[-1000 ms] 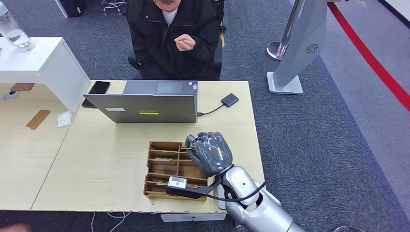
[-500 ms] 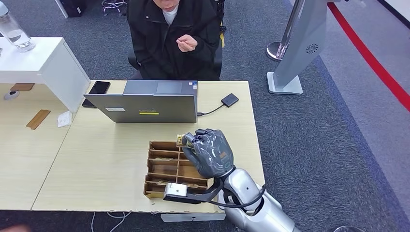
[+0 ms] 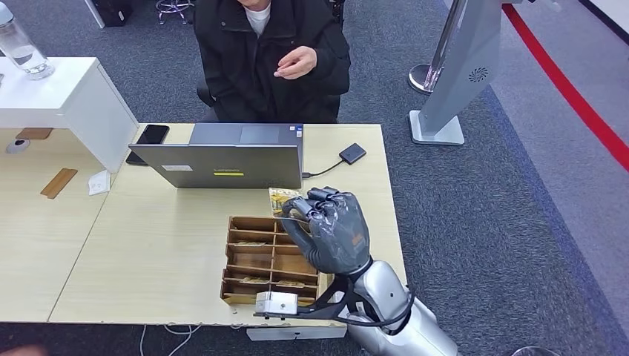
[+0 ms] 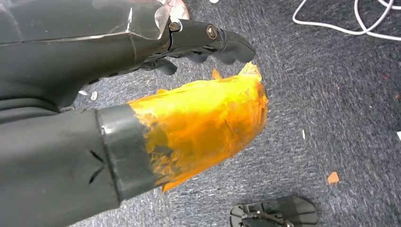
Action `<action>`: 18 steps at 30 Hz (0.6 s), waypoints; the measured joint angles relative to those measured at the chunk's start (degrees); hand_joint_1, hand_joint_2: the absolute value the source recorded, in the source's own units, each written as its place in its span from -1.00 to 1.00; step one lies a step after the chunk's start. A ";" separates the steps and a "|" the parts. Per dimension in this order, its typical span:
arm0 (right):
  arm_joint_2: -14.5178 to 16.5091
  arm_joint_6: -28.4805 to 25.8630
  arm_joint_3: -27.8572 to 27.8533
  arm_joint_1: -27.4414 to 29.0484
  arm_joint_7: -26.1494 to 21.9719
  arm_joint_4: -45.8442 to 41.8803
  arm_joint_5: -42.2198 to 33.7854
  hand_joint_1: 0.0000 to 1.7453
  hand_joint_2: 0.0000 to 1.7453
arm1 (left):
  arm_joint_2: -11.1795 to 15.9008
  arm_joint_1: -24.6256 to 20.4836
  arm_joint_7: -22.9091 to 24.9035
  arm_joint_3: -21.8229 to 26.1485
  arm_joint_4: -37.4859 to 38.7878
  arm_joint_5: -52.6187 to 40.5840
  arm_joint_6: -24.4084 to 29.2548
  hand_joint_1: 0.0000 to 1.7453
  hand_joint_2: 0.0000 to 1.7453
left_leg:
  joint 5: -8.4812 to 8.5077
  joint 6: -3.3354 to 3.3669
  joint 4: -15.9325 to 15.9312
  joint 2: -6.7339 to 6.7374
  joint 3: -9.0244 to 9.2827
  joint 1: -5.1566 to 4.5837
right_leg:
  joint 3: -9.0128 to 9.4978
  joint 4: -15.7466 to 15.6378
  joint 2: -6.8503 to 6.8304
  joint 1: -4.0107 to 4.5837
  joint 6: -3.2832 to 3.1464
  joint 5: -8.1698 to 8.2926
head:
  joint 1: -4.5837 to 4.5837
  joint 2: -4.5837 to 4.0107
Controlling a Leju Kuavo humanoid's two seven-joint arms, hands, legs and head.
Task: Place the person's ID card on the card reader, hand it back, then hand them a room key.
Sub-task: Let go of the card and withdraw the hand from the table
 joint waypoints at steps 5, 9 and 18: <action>0.02 -2.52 -0.74 0.17 -0.38 -1.11 0.62 1.00 1.00 | 0.20 -0.04 0.00 0.00 0.00 -0.22 -0.18 -1.00 -1.00 | 0.00 0.00 0.00 0.00 0.00 0.00 | 0.00 0.00 0.00 0.00 0.00 0.00 | -0.01 0.00; 0.13 -4.07 -1.63 0.13 -0.36 -1.52 1.58 1.00 1.00 | 0.22 -0.18 0.00 0.00 0.00 -0.78 -0.27 -1.00 -1.00 | 0.00 0.00 0.00 0.00 0.00 0.00 | 0.00 0.00 0.00 0.00 0.00 0.00 | 0.00 0.00; 1.22 -4.87 -3.89 -1.40 0.92 -1.04 4.79 1.00 1.00 | 0.22 -0.79 0.59 -0.09 0.00 -2.33 -1.20 -1.00 -1.00 | 0.00 0.00 0.00 0.00 0.00 0.00 | 0.01 0.00 0.00 0.00 0.00 0.01 | -0.01 0.00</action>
